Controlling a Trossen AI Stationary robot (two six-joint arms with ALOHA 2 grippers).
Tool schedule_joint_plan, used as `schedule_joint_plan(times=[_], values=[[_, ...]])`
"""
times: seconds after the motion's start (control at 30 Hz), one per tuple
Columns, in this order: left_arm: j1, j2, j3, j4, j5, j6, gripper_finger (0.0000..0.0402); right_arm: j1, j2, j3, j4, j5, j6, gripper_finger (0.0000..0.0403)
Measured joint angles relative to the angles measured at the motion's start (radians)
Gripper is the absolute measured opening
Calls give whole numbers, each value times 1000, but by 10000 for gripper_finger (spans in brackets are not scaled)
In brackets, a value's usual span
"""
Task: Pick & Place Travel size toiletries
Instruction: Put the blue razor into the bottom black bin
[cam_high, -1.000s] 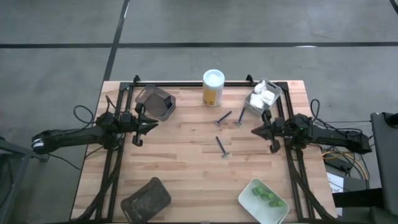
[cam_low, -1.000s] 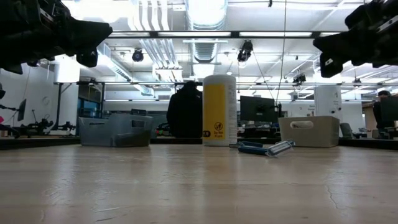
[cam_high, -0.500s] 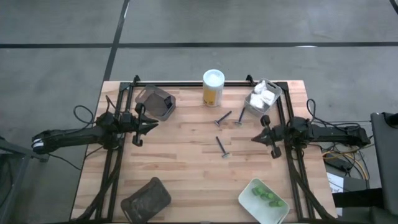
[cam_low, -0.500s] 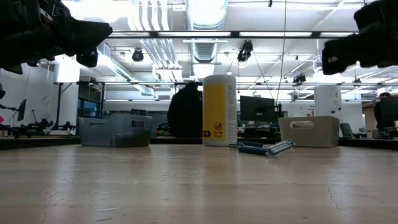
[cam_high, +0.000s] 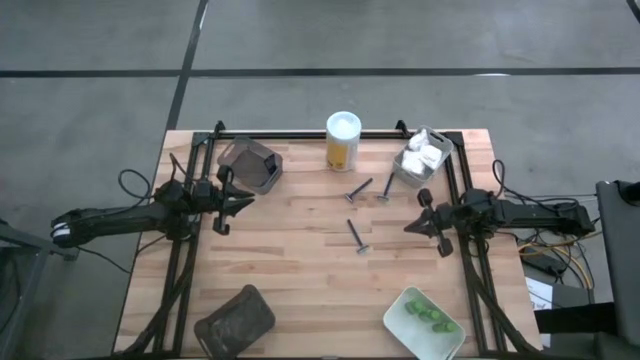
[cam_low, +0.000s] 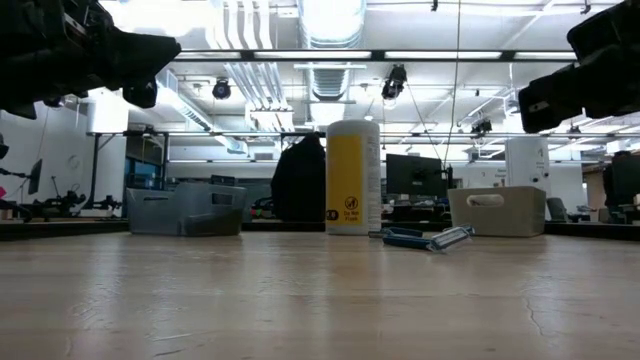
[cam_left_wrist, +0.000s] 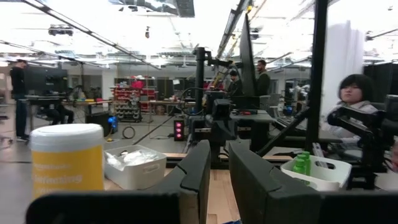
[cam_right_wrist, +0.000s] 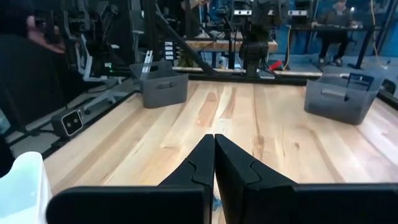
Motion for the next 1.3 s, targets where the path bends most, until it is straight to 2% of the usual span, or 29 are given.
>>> schedule_joint_plan(times=[0.23, 0.33, 0.5, 0.63, 0.77, 0.9, 0.97, 1.13, 1.3], values=[[0, 0, 0, 20, -31, 0, 62, 0, 6, 0, -1, 0, 33, 8], [0, 0, 0, 51, -40, -37, 62, 0, 8, 0, -1, -1, 173, 8], [-1, 0, 0, 140, -61, -372, 62, 0, 12, 0, -1, -1, 370, 8], [-1, -2, 0, 237, -112, -566, 62, 0, 13, 0, -1, -1, 351, 8], [-1, -1, 0, 283, -129, -622, 62, -4, 13, -1, 18, 22, 375, 8], [-1, -1, 0, 283, -131, -631, 62, -4, 13, -1, 63, 78, 218, 8], [-1, -1, 0, 283, -140, -639, 62, -5, 12, -1, 62, 146, 115, 8], [0, 5, 3, 258, -216, -676, 62, -5, 13, -1, 57, 261, -139, 8], [-1, 30, 107, -52, -211, -661, 62, -5, 14, -1, 49, 300, -381, 8]])
